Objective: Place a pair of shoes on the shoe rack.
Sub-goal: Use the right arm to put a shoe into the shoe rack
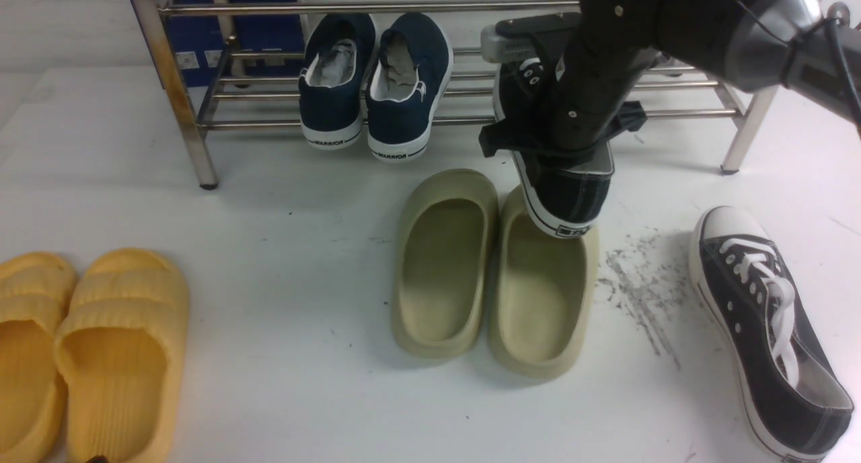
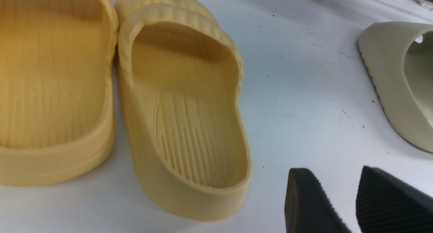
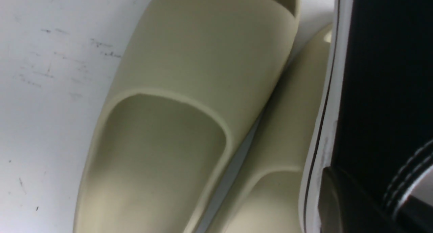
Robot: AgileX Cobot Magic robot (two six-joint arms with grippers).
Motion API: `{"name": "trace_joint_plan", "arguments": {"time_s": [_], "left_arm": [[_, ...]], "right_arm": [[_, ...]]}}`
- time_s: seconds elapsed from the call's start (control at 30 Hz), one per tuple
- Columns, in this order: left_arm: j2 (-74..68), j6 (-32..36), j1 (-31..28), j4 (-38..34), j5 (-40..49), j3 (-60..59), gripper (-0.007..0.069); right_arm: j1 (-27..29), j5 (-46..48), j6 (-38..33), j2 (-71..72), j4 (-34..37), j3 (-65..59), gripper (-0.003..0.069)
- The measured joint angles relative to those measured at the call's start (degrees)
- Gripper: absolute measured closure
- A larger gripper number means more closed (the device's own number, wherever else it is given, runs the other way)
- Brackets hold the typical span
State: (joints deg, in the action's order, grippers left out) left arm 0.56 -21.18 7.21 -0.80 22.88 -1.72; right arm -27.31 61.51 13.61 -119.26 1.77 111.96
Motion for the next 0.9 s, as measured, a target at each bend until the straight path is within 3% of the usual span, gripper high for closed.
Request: {"name": "trace_joint_plan", "arguments": {"time_s": [0.9], "left_arm": [[0.0,0.0,0.0,0.0,0.0,0.0,0.0386]], "right_arm": [[1.5,0.0,-2.2,-1.4,2.5,3.9,0.0645]]}}
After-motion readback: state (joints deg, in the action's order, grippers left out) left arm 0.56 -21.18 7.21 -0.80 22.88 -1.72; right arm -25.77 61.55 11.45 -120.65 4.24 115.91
